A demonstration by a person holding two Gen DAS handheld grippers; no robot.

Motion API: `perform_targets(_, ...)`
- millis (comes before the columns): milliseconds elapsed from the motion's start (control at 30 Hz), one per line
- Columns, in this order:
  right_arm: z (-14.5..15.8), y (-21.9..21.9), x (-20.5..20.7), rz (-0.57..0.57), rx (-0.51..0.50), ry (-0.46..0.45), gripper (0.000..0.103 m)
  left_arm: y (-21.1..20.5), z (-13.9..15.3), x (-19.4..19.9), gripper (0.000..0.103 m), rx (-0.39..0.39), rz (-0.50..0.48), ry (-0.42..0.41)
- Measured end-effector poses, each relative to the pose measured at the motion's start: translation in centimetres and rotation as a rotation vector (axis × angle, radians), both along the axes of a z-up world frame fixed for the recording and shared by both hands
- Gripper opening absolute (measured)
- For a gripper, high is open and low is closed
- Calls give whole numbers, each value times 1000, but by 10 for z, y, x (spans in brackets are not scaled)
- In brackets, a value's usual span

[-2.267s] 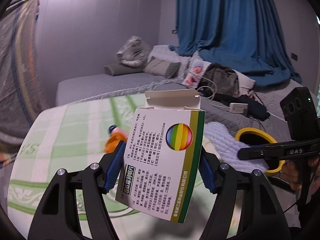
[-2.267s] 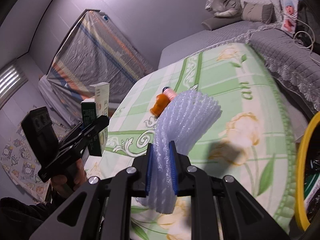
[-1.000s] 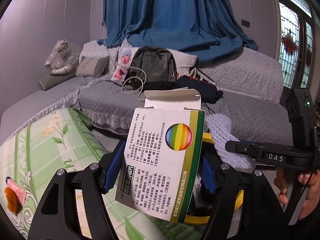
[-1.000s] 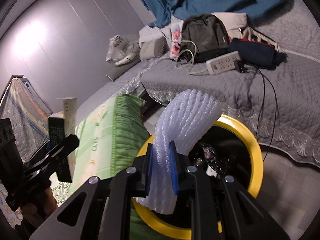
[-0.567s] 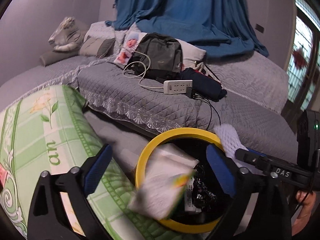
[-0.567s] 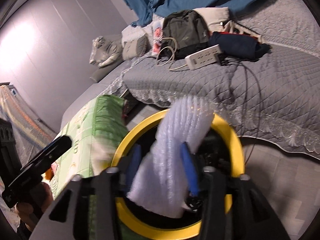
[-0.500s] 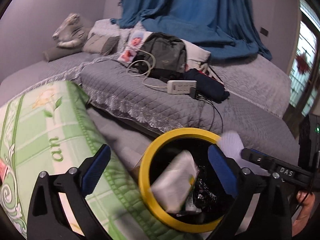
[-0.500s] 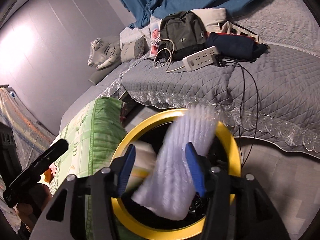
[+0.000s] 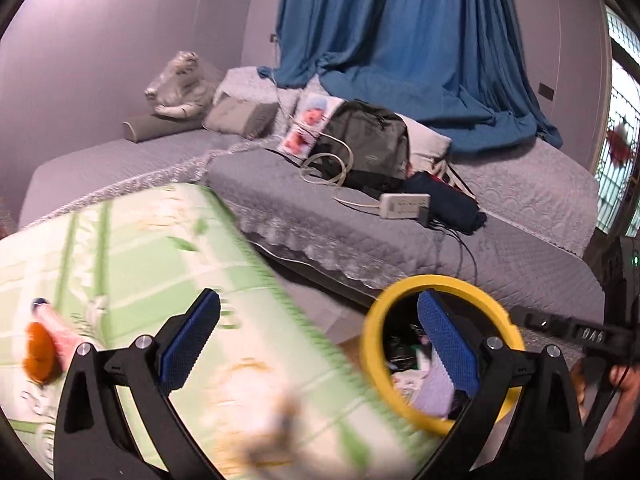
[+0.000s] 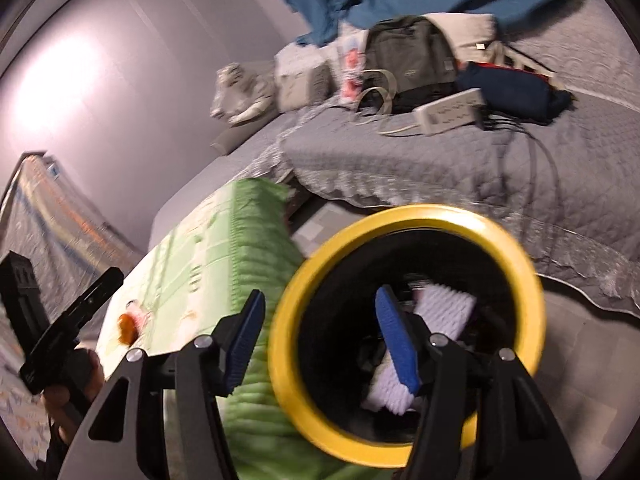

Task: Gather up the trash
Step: 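Open both tools over the yellow bin to drop the foam net and medicine box, then move both open tools back over the orange peel and pink tube on the bed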

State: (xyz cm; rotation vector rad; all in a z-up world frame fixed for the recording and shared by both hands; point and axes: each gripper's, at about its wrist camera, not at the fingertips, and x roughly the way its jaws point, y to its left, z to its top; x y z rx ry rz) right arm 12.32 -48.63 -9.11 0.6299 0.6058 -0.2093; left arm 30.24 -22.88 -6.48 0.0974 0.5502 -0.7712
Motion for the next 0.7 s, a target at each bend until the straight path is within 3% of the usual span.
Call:
perform_targets(67, 5, 16, 8, 50, -5, -7, 60, 30, 1, 7, 95, 25, 38, -33)
perform_targets(367, 21, 80, 47, 222, -27, -18, 60, 182, -19, 53, 95, 171, 266, -94)
perform_targets(533, 28, 108, 67, 284, -36, -16, 60, 228, -37, 78, 95, 180, 336, -65)
perform_targets(700, 33, 132, 79, 332, -61, -1, 60, 239, -57, 106, 95, 202, 333, -21)
